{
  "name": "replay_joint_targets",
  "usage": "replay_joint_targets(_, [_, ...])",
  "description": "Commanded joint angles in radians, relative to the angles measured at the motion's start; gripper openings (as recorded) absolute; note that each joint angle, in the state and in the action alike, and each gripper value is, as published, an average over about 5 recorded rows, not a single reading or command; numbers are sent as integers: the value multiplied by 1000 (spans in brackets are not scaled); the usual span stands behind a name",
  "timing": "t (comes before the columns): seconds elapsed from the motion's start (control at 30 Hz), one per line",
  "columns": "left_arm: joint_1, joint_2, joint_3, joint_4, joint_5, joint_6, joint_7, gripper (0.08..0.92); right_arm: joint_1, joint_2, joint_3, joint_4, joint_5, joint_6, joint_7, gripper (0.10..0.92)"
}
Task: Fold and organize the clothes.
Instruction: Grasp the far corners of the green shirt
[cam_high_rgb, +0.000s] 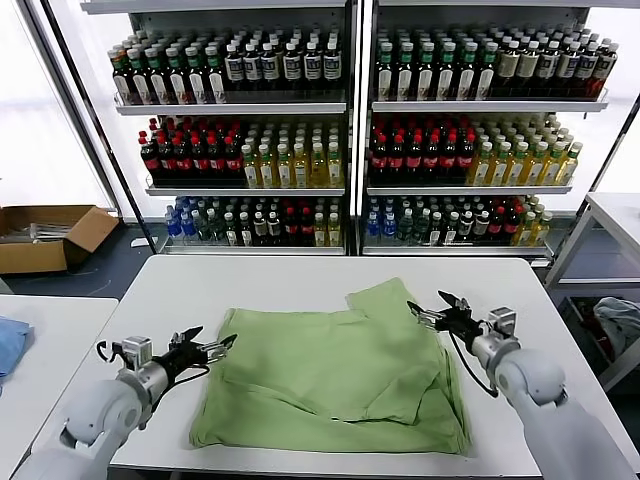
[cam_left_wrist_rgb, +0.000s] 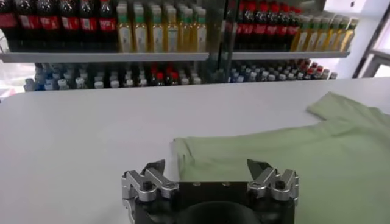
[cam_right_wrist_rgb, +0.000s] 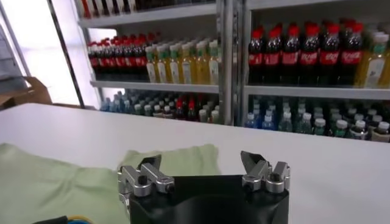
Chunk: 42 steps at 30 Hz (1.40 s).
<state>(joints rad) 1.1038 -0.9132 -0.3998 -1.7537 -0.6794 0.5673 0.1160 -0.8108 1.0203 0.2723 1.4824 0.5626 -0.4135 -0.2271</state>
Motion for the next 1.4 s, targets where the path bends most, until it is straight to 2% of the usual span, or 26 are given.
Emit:
replay_joint_targets(0.03, [-270, 18, 184, 280, -9, -10, -8, 823, 245, 83, -132, -298, -35, -11, -8, 823])
replay_joint_targets(0.23, [-304, 10, 209, 306, 4, -3, -17, 823, 274, 124, -143, -369, -41, -6, -25, 823])
replay_joint_targets(0.53, [-342, -23, 241, 339, 20, 0, -31, 823, 261, 134, -142, -383, -55, 6, -30, 822])
replay_joint_targets(0.63, [-350, -29, 252, 348, 28, -3, -32, 823, 257, 140, -143, -381, -58, 2, -24, 787])
replay_joint_targets(0.73, [-343, -35, 259, 342, 45, -1, -33, 812, 253, 148, -147, -381, -62, -4, -19, 706])
replay_joint_targets(0.83, [-327, -43, 255, 327, 69, 6, -33, 755, 247, 154, -154, -388, -68, -7, -21, 619])
replay_joint_targets(1.03, [-302, -44, 249, 317, 77, 3, -26, 600, 228, 159, -154, -383, -70, -5, -23, 463])
replay_joint_targets(1.4, [-299, -44, 260, 325, 69, -22, -9, 279, 190, 153, -138, -195, -13, -9, 14, 145])
